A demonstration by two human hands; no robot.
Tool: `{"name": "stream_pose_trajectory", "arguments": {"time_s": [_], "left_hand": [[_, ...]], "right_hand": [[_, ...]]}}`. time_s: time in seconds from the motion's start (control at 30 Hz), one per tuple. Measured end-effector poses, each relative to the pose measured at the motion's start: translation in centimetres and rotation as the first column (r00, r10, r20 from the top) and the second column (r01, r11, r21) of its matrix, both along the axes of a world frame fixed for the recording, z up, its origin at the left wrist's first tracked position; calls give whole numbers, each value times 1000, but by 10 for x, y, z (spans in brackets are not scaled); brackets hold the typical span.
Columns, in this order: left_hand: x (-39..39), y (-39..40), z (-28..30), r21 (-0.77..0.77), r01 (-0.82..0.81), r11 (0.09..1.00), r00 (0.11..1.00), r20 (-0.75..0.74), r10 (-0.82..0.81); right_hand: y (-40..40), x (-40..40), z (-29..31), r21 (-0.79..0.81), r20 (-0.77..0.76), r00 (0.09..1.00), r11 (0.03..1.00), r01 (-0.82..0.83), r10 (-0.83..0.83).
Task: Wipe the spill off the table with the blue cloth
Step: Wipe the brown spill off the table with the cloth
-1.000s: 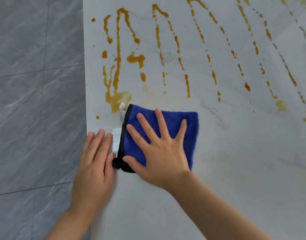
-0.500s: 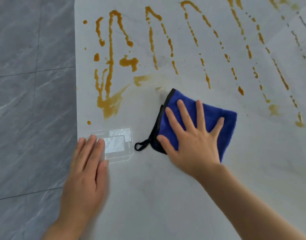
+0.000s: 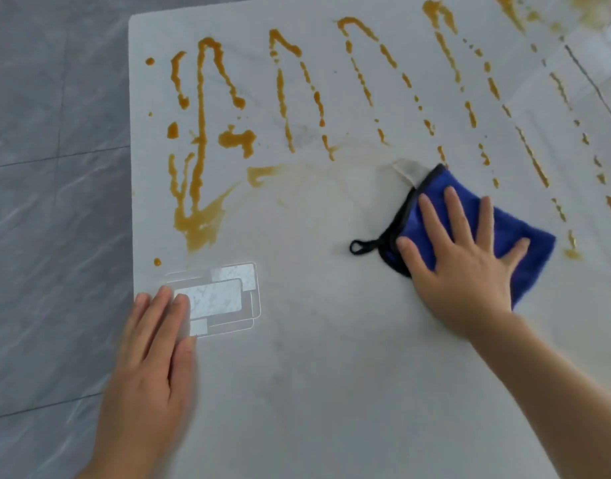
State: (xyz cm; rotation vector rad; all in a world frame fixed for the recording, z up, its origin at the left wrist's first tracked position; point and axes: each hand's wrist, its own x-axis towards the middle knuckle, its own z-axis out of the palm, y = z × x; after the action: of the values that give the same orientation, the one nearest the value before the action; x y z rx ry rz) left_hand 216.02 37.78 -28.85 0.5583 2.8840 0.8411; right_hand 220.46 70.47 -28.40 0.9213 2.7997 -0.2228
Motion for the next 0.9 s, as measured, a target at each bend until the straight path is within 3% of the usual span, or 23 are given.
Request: {"name": "stream_pose_trajectory", "arguments": {"time_s": [0.13,0.23,0.37,0.57,0.77,0.9], "left_hand": [[0,0,-4,26,-10,1000,1000,0,10],[0,-2,-8,25,-22,999,999,-33,23],[-2,-6,-12,39,-17,999,997,-70,20],[0,-6,-10,15,-24,1000,999,-35,25],[-1,-5,-10,-7,-4,1000,999,-32,4],[-1,-6,-12,1,-21,1000,999,-44,21]], "right_hand": [[-34,16,-3,-10,22,983,983,-184,184],[-14,-8,-5,11,-7,969,969,-248,248],[52,-35,-4,-17,-46,995,996,-88,87],[74,37,3,-21,15,984,984,178,-178],[24,56,1,-17,111,993,999,-46,48],[58,25,2,-25,11,1000,1000,2,-2]]}}
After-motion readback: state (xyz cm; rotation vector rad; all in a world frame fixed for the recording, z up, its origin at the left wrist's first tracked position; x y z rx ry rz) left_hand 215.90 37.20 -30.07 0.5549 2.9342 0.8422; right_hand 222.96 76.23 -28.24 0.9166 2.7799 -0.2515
